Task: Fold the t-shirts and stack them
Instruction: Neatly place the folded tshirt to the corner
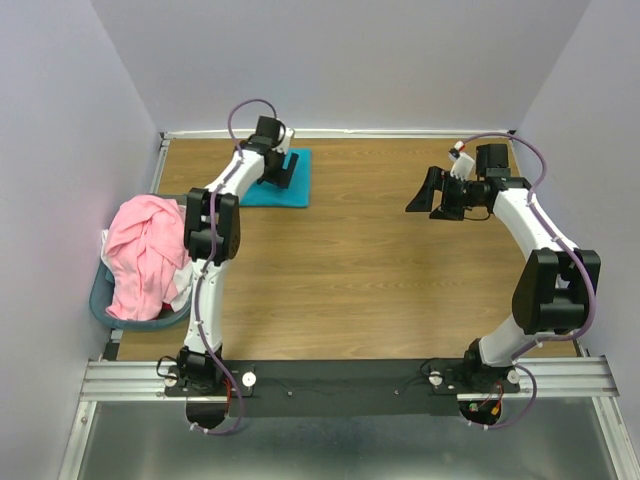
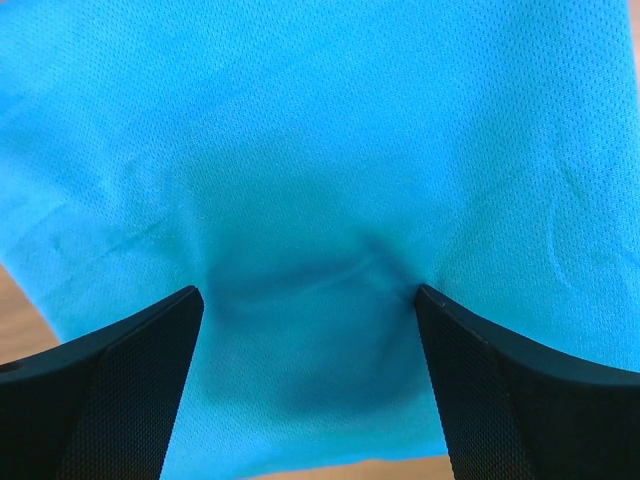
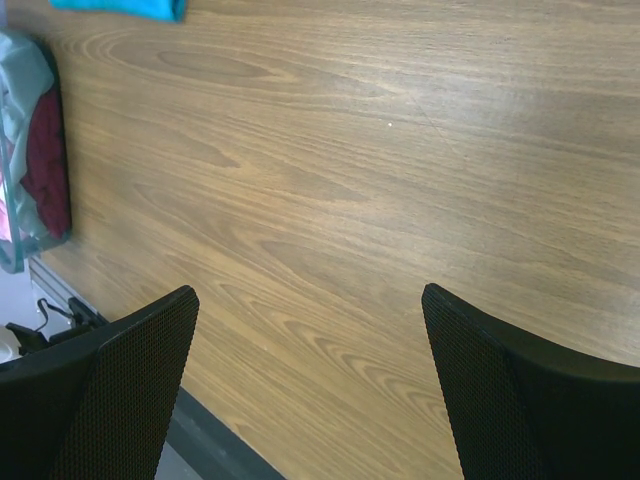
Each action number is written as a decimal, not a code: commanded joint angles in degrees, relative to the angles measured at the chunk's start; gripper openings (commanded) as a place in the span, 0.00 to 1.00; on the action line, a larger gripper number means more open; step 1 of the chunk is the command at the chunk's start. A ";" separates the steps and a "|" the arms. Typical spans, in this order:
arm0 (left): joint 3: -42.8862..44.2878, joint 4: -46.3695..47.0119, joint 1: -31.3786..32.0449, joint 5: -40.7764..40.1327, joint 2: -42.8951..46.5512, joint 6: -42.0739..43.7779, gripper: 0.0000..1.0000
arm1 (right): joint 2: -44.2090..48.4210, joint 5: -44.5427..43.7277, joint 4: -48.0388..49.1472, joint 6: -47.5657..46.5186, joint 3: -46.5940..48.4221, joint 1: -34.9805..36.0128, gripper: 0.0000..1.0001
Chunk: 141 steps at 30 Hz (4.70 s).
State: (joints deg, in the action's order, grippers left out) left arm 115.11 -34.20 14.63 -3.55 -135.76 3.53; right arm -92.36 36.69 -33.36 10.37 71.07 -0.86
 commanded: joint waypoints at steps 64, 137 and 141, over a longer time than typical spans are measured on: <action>23.85 -11.77 -23.33 19.72 -5.82 20.82 0.65 | 1.21 0.84 -1.35 -1.14 -2.95 -0.81 1.00; 13.12 -10.01 -16.74 -2.07 -7.23 22.49 0.79 | 2.44 0.32 -1.26 -2.11 -5.33 -0.81 1.00; 16.19 -10.54 -17.35 -2.78 -10.39 21.08 0.79 | 2.62 0.14 -1.35 -2.11 -5.33 -0.81 1.00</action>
State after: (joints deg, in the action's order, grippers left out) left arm 128.44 -43.59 -2.02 -2.46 -142.43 24.82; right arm -91.09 36.77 -34.00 9.13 66.50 -1.21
